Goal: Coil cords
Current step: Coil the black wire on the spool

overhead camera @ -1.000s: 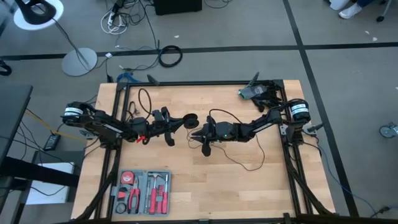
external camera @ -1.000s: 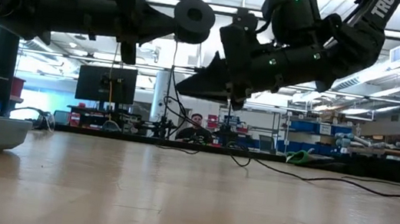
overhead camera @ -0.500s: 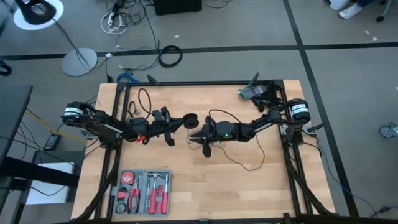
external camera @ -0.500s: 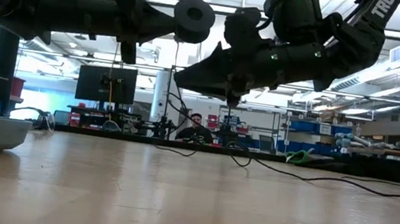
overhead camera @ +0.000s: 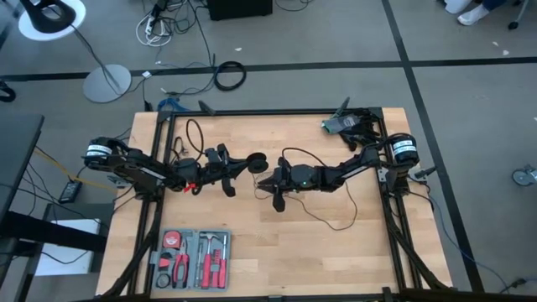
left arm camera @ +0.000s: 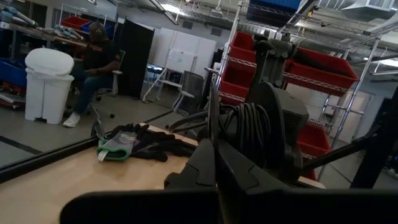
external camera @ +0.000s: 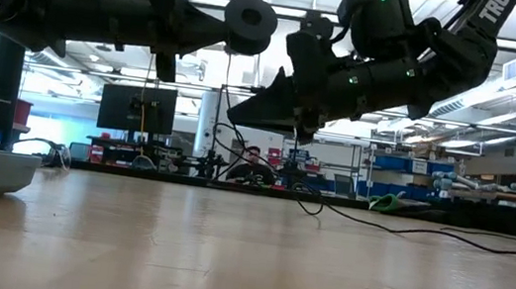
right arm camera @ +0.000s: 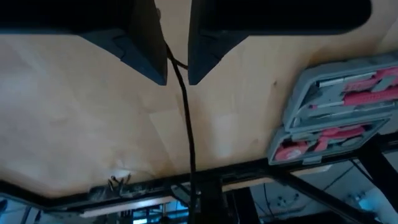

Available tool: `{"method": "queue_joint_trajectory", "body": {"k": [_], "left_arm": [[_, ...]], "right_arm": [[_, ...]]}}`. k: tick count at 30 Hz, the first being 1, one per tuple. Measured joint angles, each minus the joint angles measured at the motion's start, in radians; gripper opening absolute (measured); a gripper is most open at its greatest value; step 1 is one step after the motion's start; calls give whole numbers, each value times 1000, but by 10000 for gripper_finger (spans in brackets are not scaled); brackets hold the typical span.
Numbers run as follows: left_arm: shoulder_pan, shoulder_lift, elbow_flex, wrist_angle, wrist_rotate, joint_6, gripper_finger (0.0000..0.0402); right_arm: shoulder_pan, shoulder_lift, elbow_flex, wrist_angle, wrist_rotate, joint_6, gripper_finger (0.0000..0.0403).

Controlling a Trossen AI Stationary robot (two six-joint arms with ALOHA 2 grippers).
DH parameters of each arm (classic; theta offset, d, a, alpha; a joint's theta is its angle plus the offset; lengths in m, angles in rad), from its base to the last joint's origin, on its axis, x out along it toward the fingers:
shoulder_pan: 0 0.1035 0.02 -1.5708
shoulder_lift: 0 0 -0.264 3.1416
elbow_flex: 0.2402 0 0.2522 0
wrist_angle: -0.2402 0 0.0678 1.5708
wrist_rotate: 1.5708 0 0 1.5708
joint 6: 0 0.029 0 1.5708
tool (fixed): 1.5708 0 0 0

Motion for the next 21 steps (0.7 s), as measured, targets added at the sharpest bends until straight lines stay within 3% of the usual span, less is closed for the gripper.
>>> {"method": "queue_joint_trajectory", "body": {"k": [13, 21], "left_arm": [[0, 0, 0, 0, 0, 4, 0], [0, 2, -2, -44, 3, 2, 0]], "right_arm": [[0, 0, 0, -7, -18, 15, 4], [0, -16, 1, -179, 157, 122, 1]]}}
